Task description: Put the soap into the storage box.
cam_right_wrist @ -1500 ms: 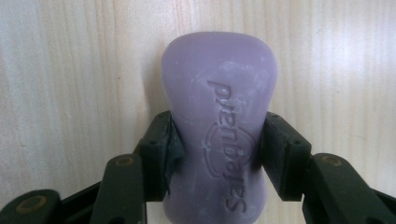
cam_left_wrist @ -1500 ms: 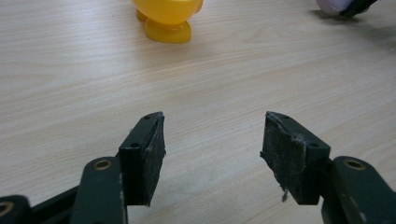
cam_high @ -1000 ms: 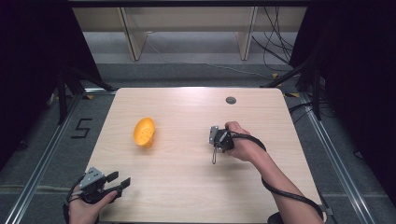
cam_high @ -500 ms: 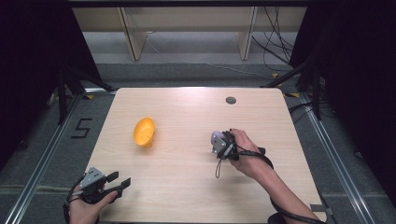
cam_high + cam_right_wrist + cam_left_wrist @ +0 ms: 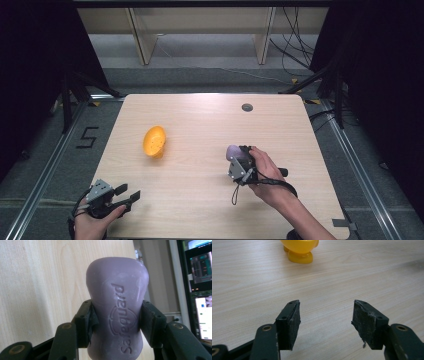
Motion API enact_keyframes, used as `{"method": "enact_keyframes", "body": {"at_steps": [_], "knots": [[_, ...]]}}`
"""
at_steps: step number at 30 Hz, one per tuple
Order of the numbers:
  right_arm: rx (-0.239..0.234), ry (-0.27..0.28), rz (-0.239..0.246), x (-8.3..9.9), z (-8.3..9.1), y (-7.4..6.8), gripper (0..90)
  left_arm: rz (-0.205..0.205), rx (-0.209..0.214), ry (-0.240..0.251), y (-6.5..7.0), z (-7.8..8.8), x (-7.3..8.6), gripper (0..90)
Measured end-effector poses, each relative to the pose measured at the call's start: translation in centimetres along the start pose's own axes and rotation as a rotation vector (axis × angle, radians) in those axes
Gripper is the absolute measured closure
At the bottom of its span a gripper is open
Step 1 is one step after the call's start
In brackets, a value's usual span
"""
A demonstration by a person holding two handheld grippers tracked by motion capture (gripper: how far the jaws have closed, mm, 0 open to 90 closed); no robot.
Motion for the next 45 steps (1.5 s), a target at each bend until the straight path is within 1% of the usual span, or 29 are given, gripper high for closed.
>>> {"method": "enact_keyframes", "body": {"at_steps": [1, 2, 3, 4, 5, 6, 7, 10, 14, 15, 16, 17, 18, 19, 20, 22, 23, 24, 28, 31, 34, 35, 37, 38, 39, 40, 42, 43, 45], "knots": [[0.018, 0.02, 0.031, 0.0, 0.1, 0.1, 50.2, 0.001, 0.002, 0.003, 0.1, 0.0, 0.0, 38.5], [0.022, 0.004, 0.01, 0.0, 0.4, -0.1, 50.2, -0.002, -0.004, 0.0, 0.2, 0.0, -0.1, 38.5], [0.029, 0.025, 0.048, 0.0, 0.5, 0.1, 50.2, -0.002, -0.004, 0.0, 0.2, 0.0, -0.1, 38.5], [0.046, 0.038, 0.051, 0.0, 0.7, 0.0, 50.2, -0.005, 0.011, 0.008, 0.3, -0.1, -0.2, 38.5], [0.045, 0.014, 0.006, -0.1, 1.1, -0.4, 50.1, -0.005, 0.011, 0.008, 0.3, -0.1, -0.2, 38.5], [0.054, 0.036, 0.054, 0.0, 1.2, -0.2, 50.2, -0.013, 0.012, 0.004, 0.4, 0.0, -0.3, 38.5], [0.056, 0.019, 0.002, -0.1, 1.6, -0.6, 50.2, -0.007, 0.012, 0.002, 0.5, 0.0, -0.4, 38.4], [0.07, 0.015, 0.008, 0.0, 2.3, -1.0, 50.2, -0.03, 0.049, 0.006, 0.7, -0.3, -0.8, 38.4], [0.082, 0.03, 0.036, 0.1, 2.9, -1.2, 50.2, -0.042, 0.051, 0.014, 1.1, -0.5, -1.6, 38.3], [0.079, 0.023, 0.03, 0.1, 3.1, -1.3, 50.2, -0.043, 0.067, 0.023, 1.2, -0.6, -1.8, 38.2], [0.09, 0.041, 0.054, 0.2, 3.2, -1.2, 50.2, -0.059, 0.074, 0.019, 1.3, -0.5, -2.1, 38.2], [0.088, 0.021, 0.006, 0.1, 3.7, -1.7, 50.1, -0.068, 0.081, 0.023, 1.7, -0.7, -2.5, 38.2], [0.088, 0.021, 0.006, 0.1, 3.7, -1.7, 50.1, -0.068, 0.081, 0.023, 1.7, -0.7, -2.5, 38.3], [0.096, 0.045, 0.049, 0.2, 3.7, -1.5, 50.1, -0.082, 0.084, 0.022, 1.8, -0.8, -2.8, 38.3], [0.094, 0.044, 0.058, 0.2, 4.1, -1.7, 50.2, -0.096, 0.083, 0.018, 2.4, -1.0, -3.4, 38.3], [0.091, 0.024, 0.019, 0.1, 4.6, -2.2, 50.1, -0.098, 0.102, 0.023, 3.0, -1.5, -4.0, 38.3], [0.095, 0.034, 0.047, 0.1, 4.7, -2.2, 50.1, -0.129, 0.117, 0.016, 3.3, -1.7, -4.4, 38.3], [0.098, 0.05, 0.077, 0.1, 4.7, -2.2, 50.1, -0.132, 0.121, 0.015, 3.7, -1.9, -4.8, 38.2], [0.097, 0.023, 0.038, 0.0, 5.3, -2.9, 50.1, -0.161, 0.164, 0.012, 5.0, -2.7, -5.9, 38.1], [0.105, 0.051, 0.09, 0.0, 5.5, -3.0, 50.1, -0.2, 0.219, 0.004, 7.0, -3.7, -7.4, 37.9], [0.1, 0.033, 0.064, -0.2, 5.8, -3.3, 50.1, -0.221, 0.243, 0.0, 7.7, -4.1, -8.0, 37.9], [0.112, 0.049, 0.094, -0.2, 5.7, -3.2, 50.1, -0.23, 0.247, -0.009, 8.1, -4.3, -8.4, 37.9], [0.105, 0.034, 0.059, -0.3, 5.9, -3.5, 50.1, -0.227, 0.287, -0.012, 8.6, -4.6, -8.9, 37.8], [0.112, 0.056, 0.099, -0.3, 5.8, -3.3, 50.1, -0.227, 0.3, -0.014, 8.9, -4.8, -9.2, 37.8], [0.114, 0.054, 0.1, -0.3, 5.9, -3.3, 50.2, -0.236, 0.298, -0.014, 9.1, -4.9, -9.5, 37.8], [0.116, 0.032, 0.056, -0.4, 6.0, -3.6, 50.1, -0.237, 0.304, -0.014, 9.3, -5.0, -9.7, 37.7], [0.119, 0.044, 0.096, -0.5, 6.0, -3.4, 50.1, -0.236, 0.327, -0.015, 9.8, -5.3, -10.2, 37.6], [0.117, 0.035, 0.056, -0.6, 6.1, -3.7, 50.1, -0.232, 0.327, -0.011, 10.1, -5.4, -10.4, 37.5], [0.123, 0.038, 0.086, -0.7, 6.1, -3.6, 50.2, -0.246, 0.348, -0.017, 10.5, -5.7, -10.9, 37.3]]}}
Point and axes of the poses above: each handheld gripper's, and its own axes: z roughly backward along the jaws, x roughly out of its underside, y roughly to its right, the point moved 1 cm from there along -z, roughly forward along the jaws, and after that the axes turned 2 degrees about y, right-handed, at the moved point
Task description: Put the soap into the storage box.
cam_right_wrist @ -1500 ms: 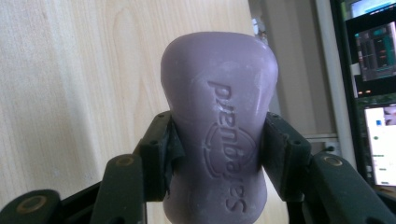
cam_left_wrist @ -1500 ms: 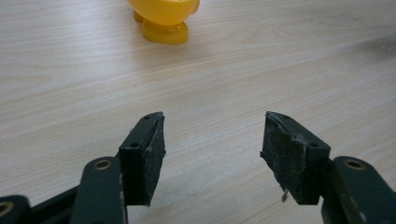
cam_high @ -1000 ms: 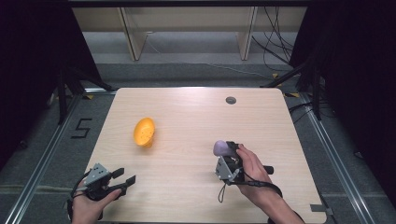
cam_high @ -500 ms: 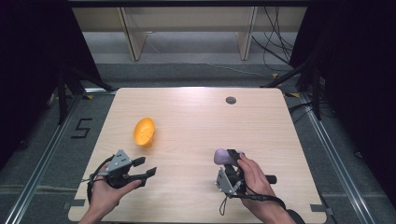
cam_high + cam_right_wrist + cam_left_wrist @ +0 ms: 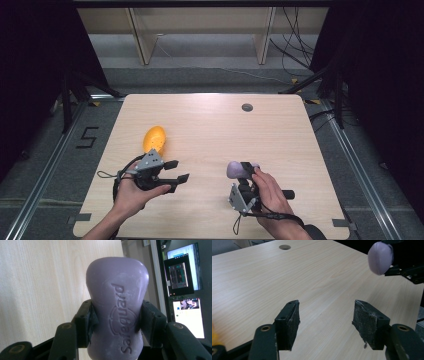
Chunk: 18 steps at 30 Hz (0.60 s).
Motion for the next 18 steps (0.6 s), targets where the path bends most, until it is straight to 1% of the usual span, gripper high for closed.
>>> {"method": "enact_keyframes", "body": {"at_steps": [1, 2, 3, 4, 5, 6, 7, 8, 9, 10, 11, 12, 13, 14, 15, 16, 17, 18], "knots": [[-0.002, -0.003, -0.01, -0.1, 0.0, -0.1, 50.1, 0.0, 0.004, 0.005, 0.2, -0.3, -0.3, 37.2], [0.004, 0.013, 0.011, -0.2, 0.0, 0.0, 50.1, -0.011, 0.007, -0.005, 0.3, -0.4, -0.6, 37.2], [0.0, 0.0, -0.036, -0.4, 0.1, -0.3, 50.1, -0.003, 0.019, 0.002, 0.5, -0.7, -0.8, 37.2], [0.005, 0.017, 0.006, -0.4, 0.0, -0.1, 50.1, -0.017, 0.027, -0.002, 0.6, -0.8, -1.1, 37.2], [0.007, 0.021, 0.0, -0.4, -0.1, -0.2, 50.1, -0.011, 0.031, -0.001, 0.9, -1.1, -1.4, 37.2], [0.007, 0.021, 0.0, -0.4, -0.1, -0.2, 50.1, -0.022, 0.044, -0.001, 1.0, -1.3, -1.6, 37.2], [0.008, 0.026, 0.001, -0.4, -0.1, -0.2, 50.1, -0.02, 0.053, 0.004, 1.1, -1.6, -1.8, 37.2], [0.008, 0.019, -0.002, -0.5, -0.1, -0.2, 50.1, -0.009, 0.067, 0.008, 1.3, -1.8, -2.0, 37.2], [0.009, 0.02, 0.0, -0.5, -0.1, -0.2, 50.1, -0.012, 0.067, 0.014, 1.5, -2.0, -2.2, 37.2], [0.009, 0.02, 0.0, -0.5, -0.1, -0.2, 50.1, -0.013, 0.08, 0.012, 1.6, -2.2, -2.4, 37.2], [0.008, 0.014, 0.023, -0.4, 0.0, -0.1, 50.1, -0.016, 0.084, 0.011, 1.8, -2.5, -2.7, 37.2], [0.008, 0.014, 0.023, -0.4, 0.0, -0.1, 50.1, -0.016, 0.084, 0.011, 1.8, -2.5, -2.7, 37.2], [0.008, 0.007, 0.003, -0.5, 0.1, -0.3, 50.1, -0.007, 0.098, 0.011, 1.9, -2.7, -2.8, 37.2], [0.011, 0.015, 0.022, -0.5, 0.0, -0.2, 50.1, -0.011, 0.096, 0.009, 2.0, -2.8, -2.9, 37.2], [0.004, 0.011, 0.0, -0.5, 0.0, -0.4, 50.1, 0.003, 0.109, 0.015, 2.3, -3.1, -3.0, 37.2], [0.004, 0.011, 0.0, -0.5, 0.0, -0.4, 50.1, 0.003, 0.109, 0.015, 2.3, -3.1, -3.0, 37.2], [0.007, 0.023, 0.024, -0.6, -0.1, -0.3, 50.1, 0.003, 0.121, 0.01, 2.3, -3.3, -3.2, 37.2], [0.007, 0.023, 0.024, -0.6, -0.1, -0.3, 50.1, 0.004, 0.138, 0.013, 2.4, -3.5, -3.2, 37.2]]}}
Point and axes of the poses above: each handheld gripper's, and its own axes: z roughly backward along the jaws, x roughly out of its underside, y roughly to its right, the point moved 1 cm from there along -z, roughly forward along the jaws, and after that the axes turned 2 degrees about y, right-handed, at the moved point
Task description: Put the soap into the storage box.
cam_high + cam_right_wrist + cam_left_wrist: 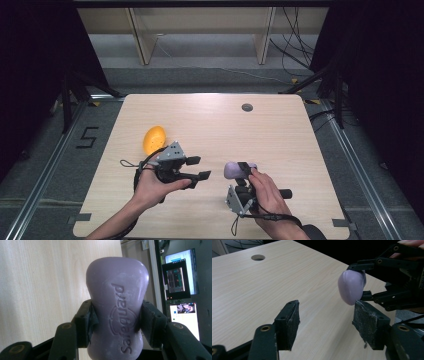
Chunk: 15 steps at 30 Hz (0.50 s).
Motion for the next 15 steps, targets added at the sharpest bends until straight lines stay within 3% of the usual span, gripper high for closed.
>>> {"method": "enact_keyframes", "body": {"at_steps": [2, 3, 10, 13, 15], "knots": [[0.007, 0.0, 0.005, -0.2, 0.0, 0.0, 50.1, -0.005, 0.009, -0.007, 0.2, -0.3, -0.2, 37.1], [0.006, 0.017, 0.03, -0.3, -0.1, 0.1, 50.1, 0.004, 0.008, -0.006, 0.4, -0.5, -0.2, 37.0], [-0.007, 0.022, 0.022, -0.6, -0.1, -0.1, 50.1, 0.023, 0.037, -0.01, 1.2, -1.7, -0.6, 37.1], [-0.005, 0.024, 0.025, -0.7, 0.0, -0.1, 50.1, 0.012, 0.073, -0.025, 1.0, -2.2, -0.7, 37.4], [-0.006, 0.027, 0.032, -0.7, 0.0, -0.2, 50.1, 0.039, 0.089, -0.033, 1.2, -2.9, -0.6, 37.6]]}}
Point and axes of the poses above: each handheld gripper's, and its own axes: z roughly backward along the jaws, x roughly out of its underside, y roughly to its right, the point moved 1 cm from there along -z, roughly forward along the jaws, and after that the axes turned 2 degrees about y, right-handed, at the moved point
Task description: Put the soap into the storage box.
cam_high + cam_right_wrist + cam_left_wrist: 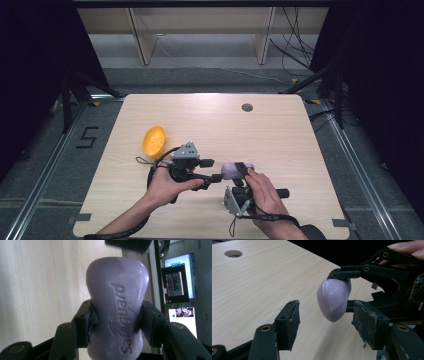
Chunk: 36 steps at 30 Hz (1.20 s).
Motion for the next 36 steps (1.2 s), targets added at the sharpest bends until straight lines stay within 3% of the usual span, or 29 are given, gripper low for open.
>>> {"method": "enact_keyframes", "body": {"at_steps": [4, 9, 15, 17, 20, 22, 24, 26, 27, 28, 29, 36], "knots": [[0.018, 0.005, -0.001, -0.2, 0.0, 0.0, 50.1, -0.007, -0.001, -0.006, 0.0, -0.6, 0.0, 37.9], [0.019, 0.013, -0.001, -0.3, 0.0, -0.1, 50.1, -0.007, 0.034, -0.012, 0.2, -1.4, -0.2, 39.3], [0.012, 0.019, -0.008, -0.6, 0.1, -0.3, 50.1, 0.019, 0.023, -0.012, 0.4, -2.3, -0.1, 44.6], [0.009, 0.017, -0.016, -0.6, 0.1, -0.4, 50.1, 0.022, 0.043, -0.025, 0.3, -2.2, -0.1, 44.9], [0.006, 0.026, -0.01, -0.8, 0.1, -0.4, 50.1, 0.013, 0.035, 0.005, 0.4, -2.5, 0.0, 46.0], [0.006, 0.028, -0.011, -0.8, 0.2, -0.4, 50.1, 0.009, 0.048, -0.016, 0.3, -2.4, -0.1, 47.1], [0.017, 0.034, 0.008, -0.9, 0.1, -0.2, 50.1, 0.012, 0.039, -0.007, 0.3, -2.6, -0.1, 48.5], [0.011, 0.024, -0.014, -0.9, 0.1, -0.4, 50.1, 0.01, 0.051, -0.022, 0.3, -2.5, -0.1, 49.0], [0.017, 0.026, -0.004, -0.9, 0.2, -0.4, 50.1, 0.023, 0.041, -0.022, 0.3, -2.6, -0.1, 49.4], [0.022, 0.027, -0.01, -1.0, 0.2, -0.5, 50.1, 0.008, 0.059, -0.017, 0.2, -2.6, -0.1, 50.0], [0.019, 0.038, 0.021, -1.0, 0.2, -0.3, 50.1, 0.01, 0.049, -0.013, 0.2, -2.7, -0.1, 50.0], [0.023, 0.036, 0.028, -1.0, 0.2, -0.4, 50.1, 0.035, 0.071, -0.027, -0.1, -2.6, -0.1, 51.0]]}}
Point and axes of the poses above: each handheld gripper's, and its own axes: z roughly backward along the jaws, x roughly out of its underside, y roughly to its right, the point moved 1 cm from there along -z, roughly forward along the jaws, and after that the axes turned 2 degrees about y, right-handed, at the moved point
